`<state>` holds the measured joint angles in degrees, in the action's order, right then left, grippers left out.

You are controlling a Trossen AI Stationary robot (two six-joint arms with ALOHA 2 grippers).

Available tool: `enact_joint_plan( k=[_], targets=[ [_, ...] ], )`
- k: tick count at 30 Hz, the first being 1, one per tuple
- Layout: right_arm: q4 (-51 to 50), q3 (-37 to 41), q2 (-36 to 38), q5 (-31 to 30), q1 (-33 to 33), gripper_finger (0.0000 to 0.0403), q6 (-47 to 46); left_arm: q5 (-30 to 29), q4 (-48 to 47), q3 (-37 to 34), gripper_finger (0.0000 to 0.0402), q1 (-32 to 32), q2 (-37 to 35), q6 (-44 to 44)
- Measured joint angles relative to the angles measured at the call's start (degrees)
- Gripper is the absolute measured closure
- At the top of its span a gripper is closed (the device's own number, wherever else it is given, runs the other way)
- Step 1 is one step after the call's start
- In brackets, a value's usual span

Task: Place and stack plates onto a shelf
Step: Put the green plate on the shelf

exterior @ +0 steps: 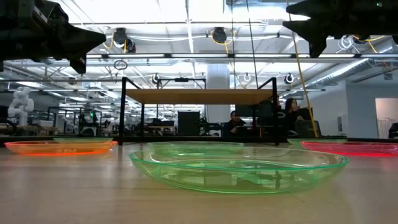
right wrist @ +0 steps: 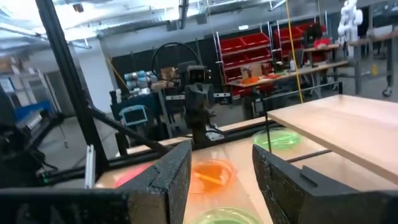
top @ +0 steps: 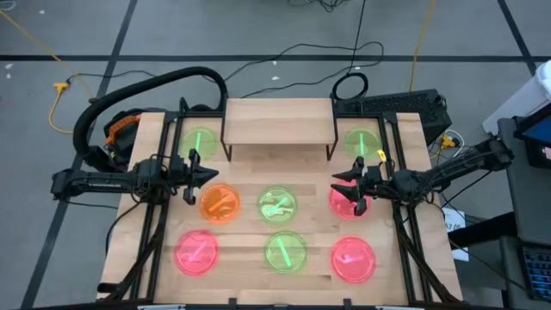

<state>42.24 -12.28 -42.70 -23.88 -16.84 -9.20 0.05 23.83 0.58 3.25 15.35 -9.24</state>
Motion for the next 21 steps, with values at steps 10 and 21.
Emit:
enact_joint_plan(
  k=[10,21],
  targets=[
    [4.63,2.52,0.01,11.00,-0.04,0.0248,-5.32,-0.02,0.00,0.02,0.0387,-0.01,0.00,-0.01],
    [16.26,2.50,0.09,20.48,-0.12,0.0248,-0.60,-0.02,-0.02,0.02,0.0387,0.00,0.00,-0.02]
  ],
)
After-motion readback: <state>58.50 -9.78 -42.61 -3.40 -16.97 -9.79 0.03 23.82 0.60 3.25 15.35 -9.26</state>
